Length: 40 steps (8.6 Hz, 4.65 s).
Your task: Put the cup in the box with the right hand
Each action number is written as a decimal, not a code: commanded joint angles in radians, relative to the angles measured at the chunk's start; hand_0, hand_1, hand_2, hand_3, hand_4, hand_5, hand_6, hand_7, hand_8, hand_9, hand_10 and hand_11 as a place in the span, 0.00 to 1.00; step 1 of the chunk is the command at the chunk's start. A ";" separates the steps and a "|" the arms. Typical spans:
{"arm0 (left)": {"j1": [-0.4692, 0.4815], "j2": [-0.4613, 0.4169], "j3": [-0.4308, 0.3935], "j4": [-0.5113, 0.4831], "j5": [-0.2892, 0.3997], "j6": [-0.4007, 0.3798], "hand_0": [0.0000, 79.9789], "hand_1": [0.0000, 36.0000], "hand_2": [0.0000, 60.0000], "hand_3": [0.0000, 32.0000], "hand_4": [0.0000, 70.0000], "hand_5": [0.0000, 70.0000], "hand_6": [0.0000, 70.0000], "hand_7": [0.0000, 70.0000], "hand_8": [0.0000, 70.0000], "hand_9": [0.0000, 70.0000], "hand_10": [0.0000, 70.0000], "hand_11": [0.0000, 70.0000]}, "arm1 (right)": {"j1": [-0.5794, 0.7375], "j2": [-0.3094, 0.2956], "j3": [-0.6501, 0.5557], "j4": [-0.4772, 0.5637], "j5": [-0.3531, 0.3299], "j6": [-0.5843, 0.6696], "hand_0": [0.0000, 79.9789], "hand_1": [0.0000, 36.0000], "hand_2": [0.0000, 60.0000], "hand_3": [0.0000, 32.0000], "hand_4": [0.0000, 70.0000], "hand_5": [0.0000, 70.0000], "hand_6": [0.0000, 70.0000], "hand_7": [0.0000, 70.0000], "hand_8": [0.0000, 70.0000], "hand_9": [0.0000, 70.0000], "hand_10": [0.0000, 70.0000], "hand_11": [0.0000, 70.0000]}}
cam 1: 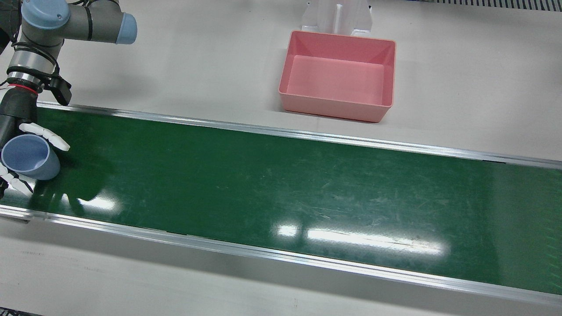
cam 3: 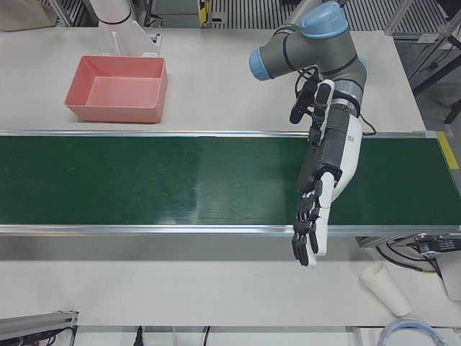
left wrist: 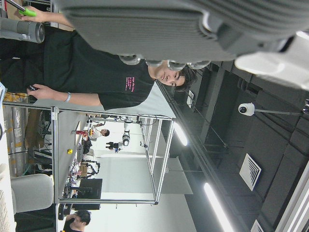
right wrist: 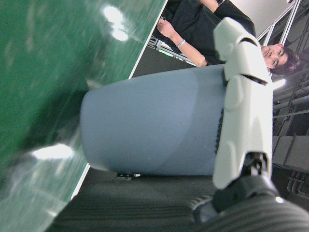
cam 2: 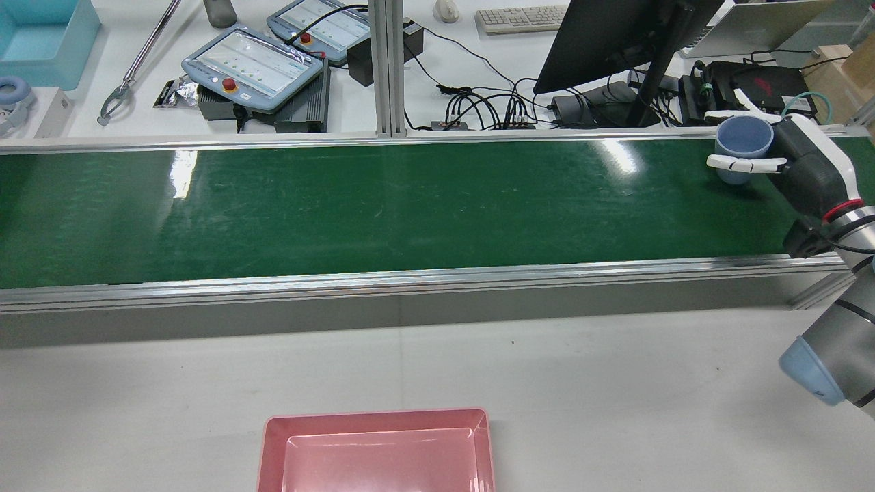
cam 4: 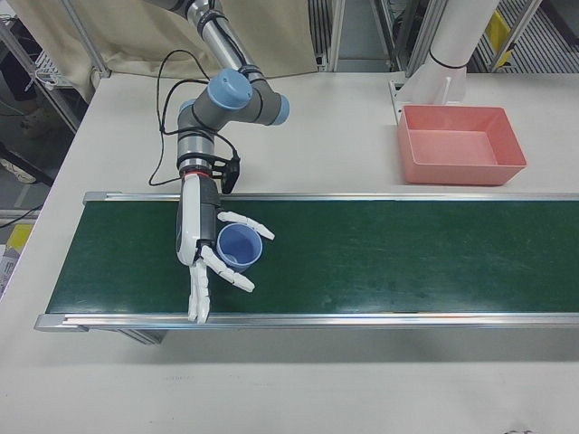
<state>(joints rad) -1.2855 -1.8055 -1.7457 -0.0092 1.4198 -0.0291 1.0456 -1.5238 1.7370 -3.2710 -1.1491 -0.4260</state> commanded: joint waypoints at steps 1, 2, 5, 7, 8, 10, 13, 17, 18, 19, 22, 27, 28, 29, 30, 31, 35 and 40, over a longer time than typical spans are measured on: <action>0.000 0.000 0.000 0.000 -0.001 0.000 0.00 0.00 0.00 0.00 0.00 0.00 0.00 0.00 0.00 0.00 0.00 0.00 | -0.005 0.008 0.001 0.002 0.002 0.022 1.00 1.00 1.00 0.00 0.56 0.37 0.61 1.00 1.00 1.00 0.73 1.00; 0.000 0.000 0.000 0.000 -0.001 0.000 0.00 0.00 0.00 0.00 0.00 0.00 0.00 0.00 0.00 0.00 0.00 0.00 | 0.002 0.014 0.007 0.001 0.003 0.029 0.99 1.00 1.00 0.00 0.54 0.44 0.75 1.00 1.00 1.00 0.92 1.00; 0.000 0.000 0.000 0.000 0.001 0.000 0.00 0.00 0.00 0.00 0.00 0.00 0.00 0.00 0.00 0.00 0.00 0.00 | 0.027 0.017 0.158 -0.006 0.000 0.013 0.97 1.00 1.00 0.00 0.44 0.48 0.81 1.00 1.00 1.00 1.00 1.00; 0.000 0.000 0.000 0.000 -0.001 0.000 0.00 0.00 0.00 0.00 0.00 0.00 0.00 0.00 0.00 0.00 0.00 0.00 | -0.062 0.045 0.359 -0.097 0.002 -0.058 0.98 1.00 1.00 0.00 0.41 0.46 0.77 1.00 1.00 1.00 1.00 1.00; 0.000 0.000 0.000 0.000 -0.001 0.000 0.00 0.00 0.00 0.00 0.00 0.00 0.00 0.00 0.00 0.00 0.00 0.00 | -0.125 0.063 0.495 -0.184 0.002 -0.109 0.98 1.00 1.00 0.00 0.41 0.45 0.76 1.00 1.00 1.00 0.95 1.00; 0.000 0.000 0.000 0.000 -0.001 0.000 0.00 0.00 0.00 0.00 0.00 0.00 0.00 0.00 0.00 0.00 0.00 0.00 | -0.333 0.065 0.709 -0.243 0.015 -0.267 0.92 1.00 1.00 0.00 0.33 0.44 0.74 1.00 1.00 1.00 0.90 1.00; 0.000 0.000 0.002 0.000 -0.001 0.000 0.00 0.00 0.00 0.00 0.00 0.00 0.00 0.00 0.00 0.00 0.00 0.00 | -0.696 0.109 0.768 -0.246 0.162 -0.406 0.98 1.00 1.00 0.00 0.38 0.43 0.73 1.00 1.00 1.00 0.84 1.00; 0.000 0.000 0.002 -0.002 -0.001 0.000 0.00 0.00 0.00 0.00 0.00 0.00 0.00 0.00 0.00 0.00 0.00 0.00 | -0.993 0.146 0.739 -0.233 0.238 -0.556 1.00 1.00 1.00 0.00 0.35 0.40 0.67 1.00 1.00 1.00 0.76 1.00; 0.000 0.000 0.002 -0.002 -0.001 0.000 0.00 0.00 0.00 0.00 0.00 0.00 0.00 0.00 0.00 0.00 0.00 0.00 | -0.999 0.143 0.737 -0.233 0.238 -0.554 1.00 1.00 1.00 0.00 0.28 0.38 0.58 1.00 0.90 1.00 0.66 1.00; 0.000 0.000 0.002 -0.002 -0.001 0.000 0.00 0.00 0.00 0.00 0.00 0.00 0.00 0.00 0.00 0.00 0.00 0.00 | -1.001 0.142 0.736 -0.233 0.238 -0.554 0.97 0.94 0.59 0.00 0.17 0.23 0.29 0.94 0.43 0.70 0.31 0.51; 0.000 0.000 0.002 0.000 -0.001 0.000 0.00 0.00 0.00 0.00 0.00 0.00 0.00 0.00 0.00 0.00 0.00 0.00 | -1.000 0.140 0.736 -0.233 0.238 -0.551 0.62 0.15 0.00 0.00 0.12 0.04 0.02 0.04 0.00 0.00 0.00 0.00; 0.000 0.000 0.002 -0.002 -0.001 0.000 0.00 0.00 0.00 0.00 0.00 0.00 0.00 0.00 0.00 0.00 0.00 0.00 | -0.996 0.140 0.739 -0.233 0.239 -0.545 0.63 0.17 0.00 0.00 0.17 0.04 0.04 0.15 0.00 0.01 0.00 0.00; 0.000 0.000 0.002 -0.002 -0.001 0.000 0.00 0.00 0.00 0.00 0.00 0.00 0.00 0.00 0.00 0.00 0.00 0.00 | -0.996 0.140 0.739 -0.233 0.239 -0.545 0.62 0.22 0.03 0.00 0.13 0.04 0.04 0.15 0.00 0.01 0.00 0.00; 0.000 0.000 0.002 0.000 0.001 0.000 0.00 0.00 0.00 0.00 0.00 0.00 0.00 0.00 0.00 0.00 0.00 0.00 | -0.989 0.140 0.740 -0.233 0.238 -0.542 0.63 0.18 0.00 0.00 0.17 0.04 0.05 0.17 0.00 0.01 0.00 0.00; 0.000 0.000 0.002 0.000 -0.001 0.000 0.00 0.00 0.00 0.00 0.00 0.00 0.00 0.00 0.00 0.00 0.00 0.00 | -0.924 0.140 0.748 -0.233 0.233 -0.530 0.62 0.24 0.04 0.00 0.14 0.05 0.05 0.18 0.00 0.01 0.00 0.00; 0.000 0.000 0.002 -0.002 -0.001 0.000 0.00 0.00 0.00 0.00 0.00 0.00 0.00 0.00 0.00 0.00 0.00 0.00 | -0.800 0.136 0.747 -0.236 0.227 -0.469 0.62 0.24 0.04 0.00 0.14 0.05 0.05 0.18 0.00 0.02 0.00 0.00; 0.000 0.000 0.002 0.000 -0.001 0.000 0.00 0.00 0.00 0.00 0.00 0.00 0.00 0.00 0.00 0.00 0.00 0.00 | -0.179 -0.010 0.544 -0.246 0.099 -0.238 0.64 0.21 0.00 0.00 0.23 0.07 0.17 0.71 0.14 0.33 0.06 0.11; 0.000 0.000 0.000 0.002 0.001 0.000 0.00 0.00 0.00 0.00 0.00 0.00 0.00 0.00 0.00 0.00 0.00 0.00 | 0.171 -0.016 0.170 -0.236 -0.052 -0.036 0.65 0.33 0.03 0.00 0.15 0.06 0.05 0.14 0.00 0.01 0.00 0.01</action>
<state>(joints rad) -1.2855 -1.8055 -1.7451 -0.0093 1.4193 -0.0292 1.1481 -1.5361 1.9698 -3.5062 -1.1812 -0.4887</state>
